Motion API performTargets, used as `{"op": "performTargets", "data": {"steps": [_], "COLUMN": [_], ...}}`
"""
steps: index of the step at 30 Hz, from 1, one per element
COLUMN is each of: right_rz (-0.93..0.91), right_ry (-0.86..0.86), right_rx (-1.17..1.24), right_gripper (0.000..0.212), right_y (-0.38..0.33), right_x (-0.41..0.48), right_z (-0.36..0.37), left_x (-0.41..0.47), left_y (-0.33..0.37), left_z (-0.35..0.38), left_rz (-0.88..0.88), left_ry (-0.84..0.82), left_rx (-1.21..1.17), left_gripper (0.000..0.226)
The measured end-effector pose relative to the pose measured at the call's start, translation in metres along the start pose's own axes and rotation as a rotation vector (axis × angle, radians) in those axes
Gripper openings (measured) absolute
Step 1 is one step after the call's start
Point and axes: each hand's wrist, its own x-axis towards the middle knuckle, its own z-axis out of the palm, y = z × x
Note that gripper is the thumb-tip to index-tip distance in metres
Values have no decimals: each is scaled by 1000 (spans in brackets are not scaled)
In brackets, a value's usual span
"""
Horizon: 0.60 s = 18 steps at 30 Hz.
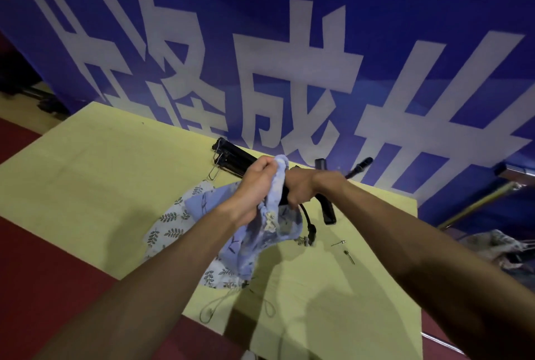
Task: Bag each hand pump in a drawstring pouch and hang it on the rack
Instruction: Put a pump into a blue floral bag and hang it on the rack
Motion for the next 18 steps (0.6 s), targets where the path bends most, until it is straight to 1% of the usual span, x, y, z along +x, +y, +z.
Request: {"op": "performTargets", "data": {"steps": [1, 5, 9, 11, 15, 16, 18], "right_rz": [-17, -75, -83, -62, -52, -51, -51], "right_ry": [1, 26, 38, 38, 15, 12, 39], "right_rx": [-6, 54, 79, 103, 230, 251, 349], "right_gripper": [19, 29, 34, 37, 39, 41, 39], "right_y": [-2, -8, 5, 13, 31, 36, 41], "right_x": [9, 23, 24, 23, 21, 18, 9], "right_z": [7, 38, 75, 86, 93, 93, 90], "left_x": [-1, -1, 4, 6, 13, 16, 23], "left_y": [0, -7, -21, -31, -40, -39, -38], "left_z": [0, -15, -23, -20, -7, -3, 5], "left_rz": [-10, -79, -153, -207, -354, -358, -290], "left_ry": [9, 79, 205, 232, 309, 348, 483], "left_rx": [-9, -79, -171, -157, -307, -304, -287], "left_gripper": [13, 12, 11, 12, 16, 20, 24]}}
